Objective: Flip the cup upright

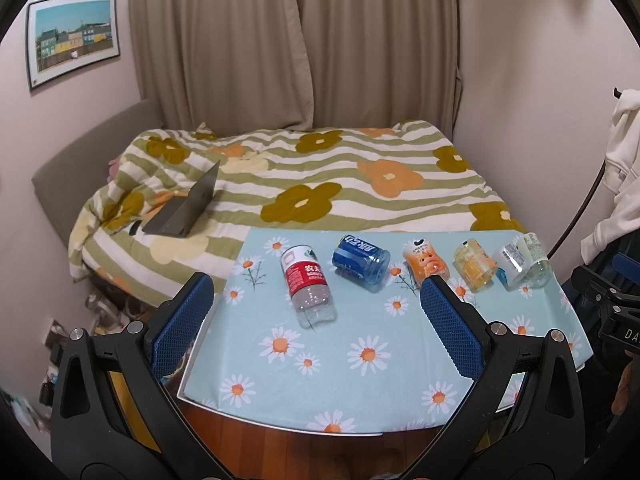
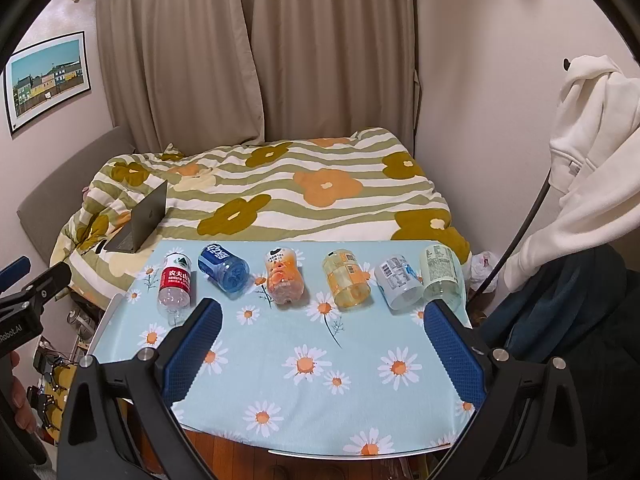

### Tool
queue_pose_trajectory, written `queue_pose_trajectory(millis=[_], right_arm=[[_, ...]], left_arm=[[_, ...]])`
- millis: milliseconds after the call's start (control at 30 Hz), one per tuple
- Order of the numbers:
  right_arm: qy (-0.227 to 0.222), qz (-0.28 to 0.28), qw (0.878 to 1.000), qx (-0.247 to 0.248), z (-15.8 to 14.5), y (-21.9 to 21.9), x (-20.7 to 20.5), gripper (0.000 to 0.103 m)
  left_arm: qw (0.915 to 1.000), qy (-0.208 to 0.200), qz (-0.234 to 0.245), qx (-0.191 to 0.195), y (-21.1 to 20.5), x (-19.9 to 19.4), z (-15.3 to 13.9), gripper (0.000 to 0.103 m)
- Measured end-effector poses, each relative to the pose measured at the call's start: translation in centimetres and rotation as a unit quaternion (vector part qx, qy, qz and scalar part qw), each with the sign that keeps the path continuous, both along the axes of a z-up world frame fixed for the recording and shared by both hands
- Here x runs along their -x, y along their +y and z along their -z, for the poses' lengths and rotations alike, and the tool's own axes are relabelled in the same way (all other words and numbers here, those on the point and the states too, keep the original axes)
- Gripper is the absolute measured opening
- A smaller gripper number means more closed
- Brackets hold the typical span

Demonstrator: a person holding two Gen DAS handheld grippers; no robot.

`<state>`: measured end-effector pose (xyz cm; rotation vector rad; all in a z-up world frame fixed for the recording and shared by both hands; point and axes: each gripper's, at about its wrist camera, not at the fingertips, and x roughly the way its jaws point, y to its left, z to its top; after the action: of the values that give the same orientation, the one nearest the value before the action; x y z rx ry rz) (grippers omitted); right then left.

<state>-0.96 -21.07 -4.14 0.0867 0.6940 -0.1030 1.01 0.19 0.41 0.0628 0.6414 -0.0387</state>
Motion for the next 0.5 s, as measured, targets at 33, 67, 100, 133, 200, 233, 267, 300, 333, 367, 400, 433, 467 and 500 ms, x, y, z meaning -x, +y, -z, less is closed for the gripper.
queue_pose_trajectory(millis=[33, 67, 100, 133, 200, 233, 267, 300, 333, 367, 400, 433, 467, 500], right_arm=[[0.0, 0.0, 1.0, 0.0, 0.0, -0.01, 0.0, 0.101], [0.0, 0.0, 1.0, -0.001, 0.01, -0.02, -0.03, 0.101], [0.0, 0.0, 1.0, -0.001, 0.01, -0.02, -0.03, 0.101], [0.0, 0.0, 1.0, 0.0, -0.01, -0.01, -0.02, 0.101], [0.0, 0.0, 1.0, 0.0, 0.0, -0.02, -0.05, 0.101], [0.0, 0.0, 1.0, 0.0, -0.01, -0.02, -0.02, 0.101], [0.0, 0.0, 1.0, 0.0, -0.02, -0.02, -0.01, 0.101], [0.0, 0.0, 1.0, 0.0, -0.02, -0.02, -0.01, 0.101], [0.0, 0.0, 1.0, 0.0, -0.01, -0.02, -0.02, 0.101], [0.0, 0.0, 1.0, 0.0, -0.01, -0.02, -0.01, 0.101], [-0.001, 0.0, 1.0, 0.0, 0.0, -0.03, -0.04, 0.101], [-0.001, 0.0, 1.0, 0.0, -0.01, -0.02, -0.03, 0.101], [-0.001, 0.0, 1.0, 0.0, -0.01, -0.02, -0.02, 0.101], [-0.001, 0.0, 1.0, 0.0, -0.01, -0.02, -0.01, 0.101]], left_arm=[[1.0, 0.0, 0.0, 0.0, 0.03, 0.04, -0.02, 0.103], [1.0, 0.0, 0.0, 0.001, -0.01, -0.06, 0.0, 0.103], [1.0, 0.0, 0.0, 0.0, -0.01, -0.01, -0.01, 0.103], [1.0, 0.001, 0.0, 0.0, -0.03, -0.03, 0.0, 0.103], [1.0, 0.0, 0.0, 0.0, 0.0, 0.0, -0.01, 0.103], [1.0, 0.0, 0.0, 0.0, 0.01, 0.03, -0.01, 0.103], [1.0, 0.001, 0.0, 0.0, -0.01, 0.02, 0.0, 0.103], [1.0, 0.001, 0.0, 0.0, 0.0, 0.03, 0.0, 0.103], [1.0, 0.001, 0.0, 0.001, -0.04, -0.04, 0.02, 0.103], [1.0, 0.001, 0.0, 0.0, -0.02, 0.02, 0.01, 0.103], [1.0, 0.001, 0.0, 0.0, -0.02, 0.02, 0.02, 0.103], [1.0, 0.001, 0.0, 0.001, 0.07, -0.04, 0.03, 0.103], [1.0, 0.001, 0.0, 0.001, 0.03, -0.12, 0.03, 0.103], [1.0, 0.001, 0.001, 0.001, 0.06, -0.04, 0.04, 0.103]])
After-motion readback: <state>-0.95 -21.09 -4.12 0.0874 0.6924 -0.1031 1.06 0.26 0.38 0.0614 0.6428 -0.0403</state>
